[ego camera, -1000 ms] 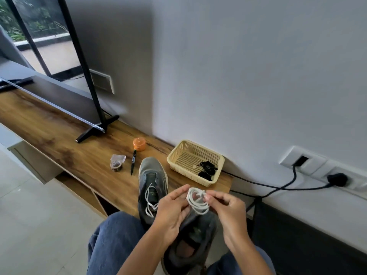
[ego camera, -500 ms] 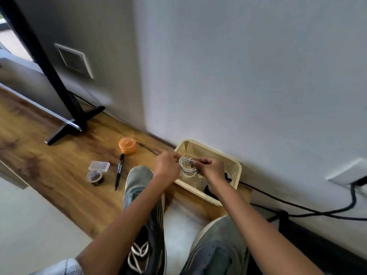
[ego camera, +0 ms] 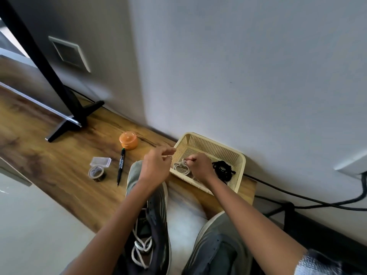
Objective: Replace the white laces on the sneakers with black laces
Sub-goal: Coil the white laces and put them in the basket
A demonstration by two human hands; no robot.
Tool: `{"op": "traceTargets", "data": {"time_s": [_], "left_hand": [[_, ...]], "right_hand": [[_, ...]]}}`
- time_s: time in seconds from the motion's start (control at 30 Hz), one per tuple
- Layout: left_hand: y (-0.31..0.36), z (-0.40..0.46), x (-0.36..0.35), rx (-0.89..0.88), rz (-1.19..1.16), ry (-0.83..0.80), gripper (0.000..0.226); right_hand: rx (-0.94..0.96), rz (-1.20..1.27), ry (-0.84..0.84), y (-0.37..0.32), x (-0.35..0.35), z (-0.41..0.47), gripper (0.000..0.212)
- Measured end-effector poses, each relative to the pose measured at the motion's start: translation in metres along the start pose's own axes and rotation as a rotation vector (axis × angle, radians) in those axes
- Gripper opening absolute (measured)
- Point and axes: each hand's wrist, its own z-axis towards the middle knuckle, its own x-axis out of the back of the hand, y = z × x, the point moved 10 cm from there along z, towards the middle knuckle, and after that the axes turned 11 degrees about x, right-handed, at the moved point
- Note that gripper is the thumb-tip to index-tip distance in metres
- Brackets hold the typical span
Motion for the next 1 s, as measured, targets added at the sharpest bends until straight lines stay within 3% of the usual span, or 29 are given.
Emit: {"op": "traceTargets", "data": {"time_s": [0.07,0.2,0.3,0.37,0.63,0.8,1.0], "left_hand": [[-0.004,-0.008,0.007,0.009,-0.032,0.009,0.029],[-0.016,-0.023,0.017,0.036,-0.121,0.027,0.029],[-0.025,-0.038,0.025,0.053,-0.165,0.05,0.031],[-0.031,-0.047,0.032,0.059,-0.185,0.069,0.036],[-0.07,-0.114,0.063,0.151,-0.259,0.174,0.038],[-0.099,-0.167,0.064,0.195,-0.327,0.182,0.041],[-0.105,-0.205,0.048,0.147,-0.147,0.089,0.041]], "right_hand": [[-0.017,-0.046,0.045,0.002,0.007,-0.003,0.041],[-0.153,-0.083,-0.009,0.017,0.005,-0.011,0.027],[-0.173,-0.093,-0.1,0.008,0.0,-0.017,0.041],[-0.18,-0.098,-0.063,0.003,0.008,-0.02,0.042],[0.003,-0.011,0.125,-0.057,0.045,-0.079,0.028],[0.027,0.079,-0.001,-0.097,0.013,-0.154,0.028],[0.201,-0.196,-0.166,-0.126,-0.043,-0.196,0.02]]}}
